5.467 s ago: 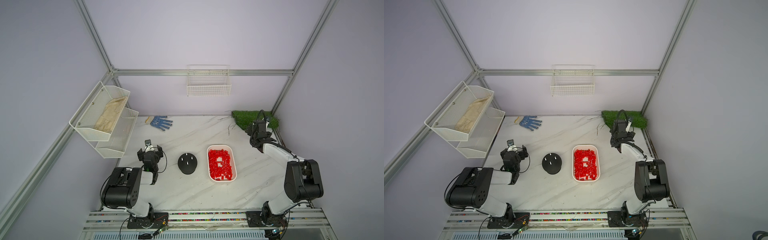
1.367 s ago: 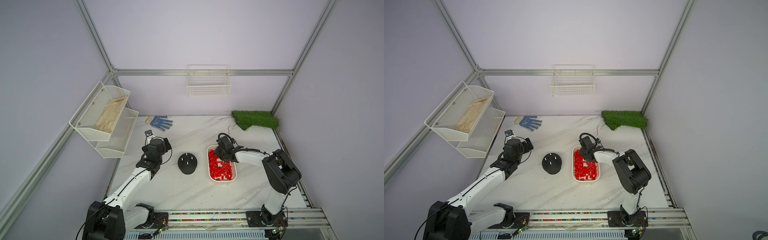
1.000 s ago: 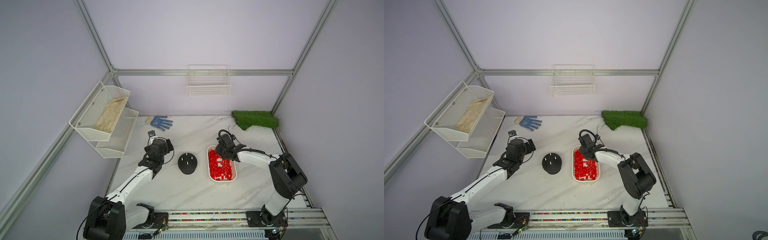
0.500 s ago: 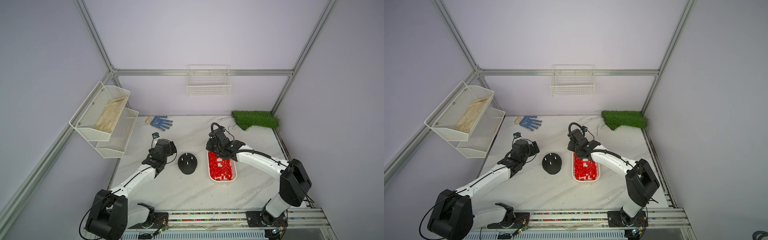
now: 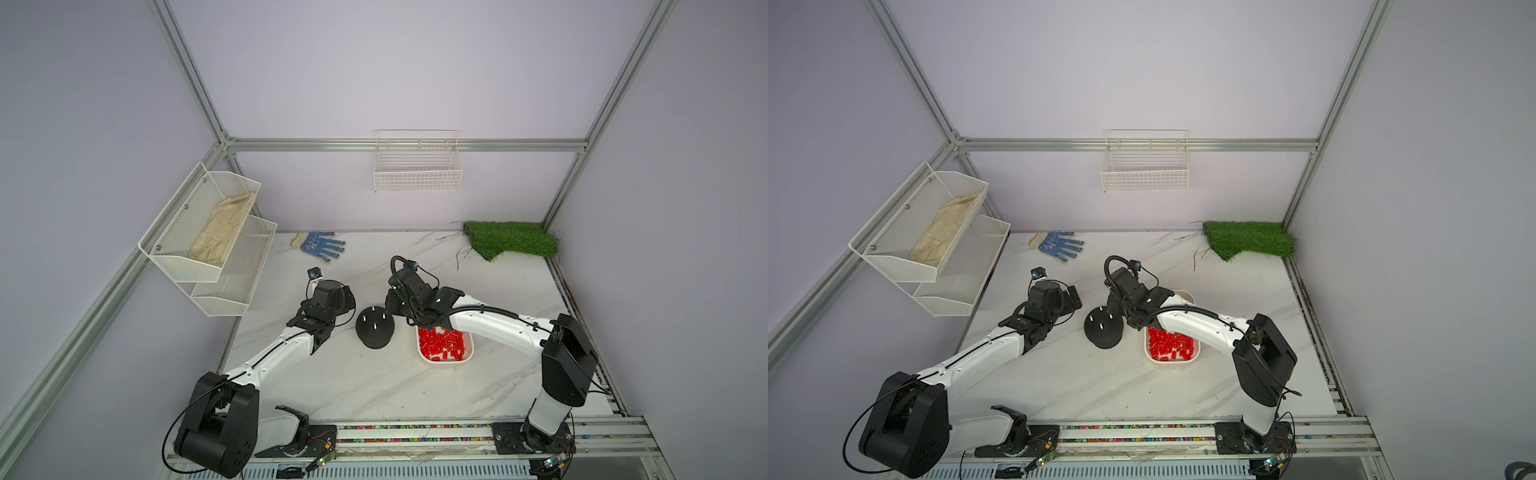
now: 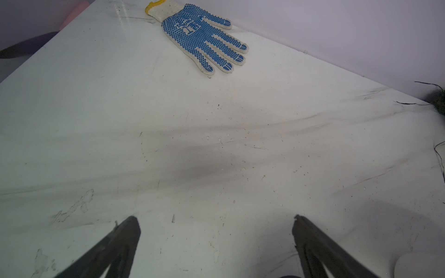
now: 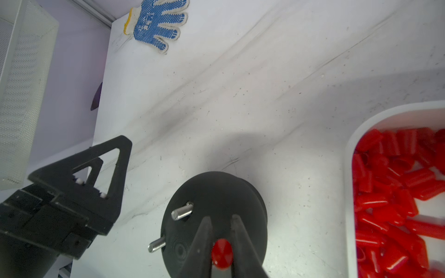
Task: Cover the protruding screws with screw protection sleeves
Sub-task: Attach the screw protection sleeve to the screw.
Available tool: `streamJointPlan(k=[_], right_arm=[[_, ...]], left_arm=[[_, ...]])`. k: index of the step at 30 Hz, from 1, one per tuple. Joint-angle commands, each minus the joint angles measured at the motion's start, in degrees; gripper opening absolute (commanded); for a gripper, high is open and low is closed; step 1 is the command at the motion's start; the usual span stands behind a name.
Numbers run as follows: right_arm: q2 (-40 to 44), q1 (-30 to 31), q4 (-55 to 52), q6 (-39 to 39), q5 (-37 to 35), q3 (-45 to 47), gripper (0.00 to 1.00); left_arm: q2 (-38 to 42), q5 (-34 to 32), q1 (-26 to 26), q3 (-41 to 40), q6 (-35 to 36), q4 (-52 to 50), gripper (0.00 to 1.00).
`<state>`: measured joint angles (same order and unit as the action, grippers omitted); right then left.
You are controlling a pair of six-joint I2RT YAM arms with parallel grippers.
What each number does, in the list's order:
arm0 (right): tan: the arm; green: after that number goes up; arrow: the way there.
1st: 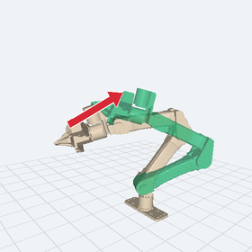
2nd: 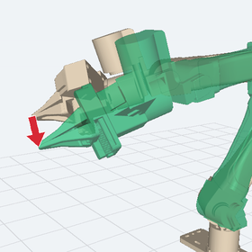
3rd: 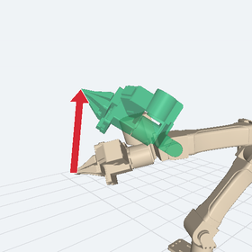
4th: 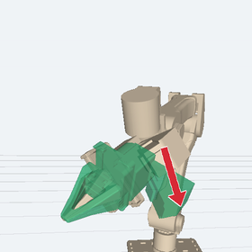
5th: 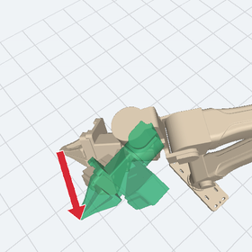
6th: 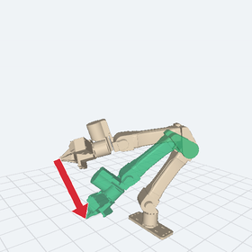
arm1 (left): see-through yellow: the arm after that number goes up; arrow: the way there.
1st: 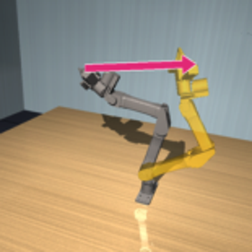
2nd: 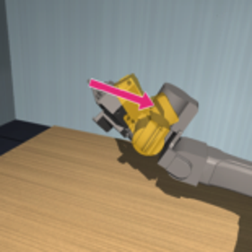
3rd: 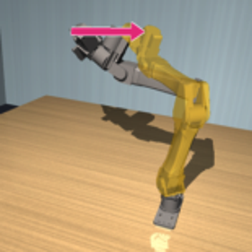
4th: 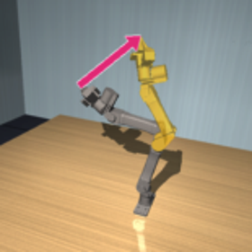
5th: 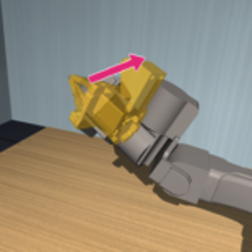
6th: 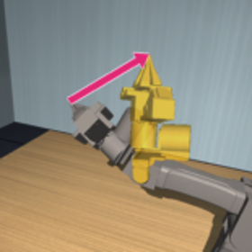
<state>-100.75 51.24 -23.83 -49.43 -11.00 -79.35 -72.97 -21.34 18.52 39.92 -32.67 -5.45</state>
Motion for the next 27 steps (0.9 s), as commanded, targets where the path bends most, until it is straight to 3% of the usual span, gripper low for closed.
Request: streamJointPlan(k=[1, 27], right_arm=[[-0.5, 0.8, -0.4, -1.2, 0.4, -1.1, 0.17], [-2.2, 2.4, 0.2, -1.6, -0.7, -2.1, 0.17]], left_arm=[[0.0, 0.2, 0.3, 2.3, -1.5, 0.7, 1.0], [0.8, -0.6, 0.3, 2.2, -1.1, 0.8, 1.0]])
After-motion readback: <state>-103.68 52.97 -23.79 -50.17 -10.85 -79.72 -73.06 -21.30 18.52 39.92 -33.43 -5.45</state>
